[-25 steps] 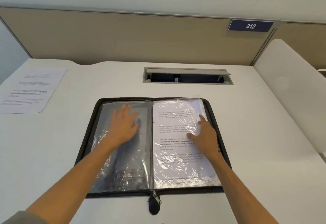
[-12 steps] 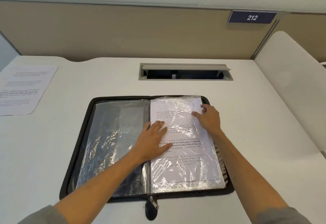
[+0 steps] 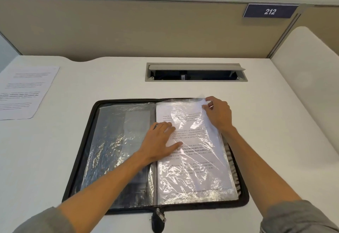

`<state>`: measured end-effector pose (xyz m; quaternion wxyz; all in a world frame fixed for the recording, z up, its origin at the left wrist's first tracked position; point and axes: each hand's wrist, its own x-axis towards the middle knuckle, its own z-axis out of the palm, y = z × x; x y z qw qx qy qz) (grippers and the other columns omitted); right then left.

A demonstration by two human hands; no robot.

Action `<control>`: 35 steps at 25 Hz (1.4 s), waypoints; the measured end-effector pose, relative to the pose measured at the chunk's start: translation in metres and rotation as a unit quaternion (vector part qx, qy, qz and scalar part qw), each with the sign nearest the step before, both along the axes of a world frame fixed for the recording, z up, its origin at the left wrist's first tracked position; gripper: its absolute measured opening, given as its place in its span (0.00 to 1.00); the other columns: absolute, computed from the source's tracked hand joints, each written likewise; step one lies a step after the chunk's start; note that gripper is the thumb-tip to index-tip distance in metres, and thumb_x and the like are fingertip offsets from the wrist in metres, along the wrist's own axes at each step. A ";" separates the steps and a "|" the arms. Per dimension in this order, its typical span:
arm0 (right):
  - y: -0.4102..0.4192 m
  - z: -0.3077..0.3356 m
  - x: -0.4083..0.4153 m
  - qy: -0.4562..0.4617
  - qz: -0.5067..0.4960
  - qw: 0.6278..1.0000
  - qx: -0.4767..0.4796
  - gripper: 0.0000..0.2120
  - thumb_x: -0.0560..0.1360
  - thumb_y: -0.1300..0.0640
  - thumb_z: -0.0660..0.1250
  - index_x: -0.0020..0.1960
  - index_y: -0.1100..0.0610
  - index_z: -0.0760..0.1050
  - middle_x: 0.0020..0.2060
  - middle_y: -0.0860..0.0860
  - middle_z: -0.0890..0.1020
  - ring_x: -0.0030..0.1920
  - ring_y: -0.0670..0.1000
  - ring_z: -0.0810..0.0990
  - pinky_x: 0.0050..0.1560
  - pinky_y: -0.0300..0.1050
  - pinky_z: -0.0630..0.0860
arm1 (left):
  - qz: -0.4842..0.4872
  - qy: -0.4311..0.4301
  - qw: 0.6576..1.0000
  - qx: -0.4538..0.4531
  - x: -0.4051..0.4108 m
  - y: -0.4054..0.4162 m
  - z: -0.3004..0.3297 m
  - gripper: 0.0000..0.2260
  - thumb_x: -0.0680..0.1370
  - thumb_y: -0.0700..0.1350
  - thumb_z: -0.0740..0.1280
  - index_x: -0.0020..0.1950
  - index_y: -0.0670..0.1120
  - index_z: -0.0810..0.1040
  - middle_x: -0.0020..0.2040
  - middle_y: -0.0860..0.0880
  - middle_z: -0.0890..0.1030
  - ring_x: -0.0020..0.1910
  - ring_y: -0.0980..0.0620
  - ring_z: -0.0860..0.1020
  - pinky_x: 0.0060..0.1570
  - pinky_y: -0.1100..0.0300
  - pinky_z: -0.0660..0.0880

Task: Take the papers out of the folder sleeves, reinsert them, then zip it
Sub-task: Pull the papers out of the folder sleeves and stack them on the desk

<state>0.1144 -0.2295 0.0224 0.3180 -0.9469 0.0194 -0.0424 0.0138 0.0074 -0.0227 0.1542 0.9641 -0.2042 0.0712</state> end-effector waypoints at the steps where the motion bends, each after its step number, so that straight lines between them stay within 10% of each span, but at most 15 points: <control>1: -0.002 -0.001 0.002 -0.012 0.008 0.999 -0.029 0.13 0.78 0.54 0.66 0.62 0.53 0.78 0.51 0.51 0.85 0.49 0.54 0.82 0.53 0.48 0.77 | 0.009 -0.001 1.000 -0.007 0.008 -0.002 0.004 0.31 0.77 0.68 0.54 0.66 0.45 0.75 0.66 0.44 0.76 0.67 0.46 0.72 0.69 0.46 0.65; 7: -0.007 -0.004 0.001 -0.196 0.046 0.975 -0.092 0.06 0.77 0.60 0.67 0.51 0.58 0.83 0.51 0.52 0.84 0.49 0.55 0.81 0.46 0.47 0.76 | 0.087 0.041 0.994 -0.053 0.078 -0.015 0.032 0.22 0.82 0.54 0.58 0.72 0.43 0.69 0.72 0.44 0.70 0.71 0.45 0.66 0.70 0.48 0.60; 14: 0.001 0.018 -0.002 -0.037 0.024 0.977 0.207 0.11 0.79 0.51 0.66 0.59 0.53 0.76 0.39 0.50 0.84 0.38 0.47 0.82 0.37 0.36 0.72 | 0.081 0.138 0.975 -0.156 0.125 -0.031 0.054 0.11 0.81 0.44 0.61 0.55 0.42 0.82 0.54 0.46 0.83 0.53 0.46 0.78 0.58 0.52 0.71; 24: -0.009 0.019 0.001 0.036 0.038 0.958 0.282 0.23 0.71 0.58 0.76 0.64 0.50 0.74 0.47 0.53 0.85 0.45 0.51 0.85 0.45 0.49 0.84 | 0.122 0.095 0.945 -0.287 0.125 -0.032 0.049 0.08 0.81 0.46 0.63 0.53 0.44 0.80 0.51 0.50 0.81 0.50 0.53 0.78 0.51 0.56 0.74; 35: -0.011 0.023 0.000 0.078 0.055 0.939 0.330 0.26 0.71 0.63 0.75 0.67 0.52 0.72 0.45 0.56 0.85 0.45 0.53 0.85 0.43 0.44 0.83 | 0.074 0.251 0.925 -0.277 0.136 -0.025 0.050 0.03 0.74 0.42 0.73 0.47 0.44 0.85 0.51 0.47 0.83 0.53 0.51 0.77 0.54 0.56 0.72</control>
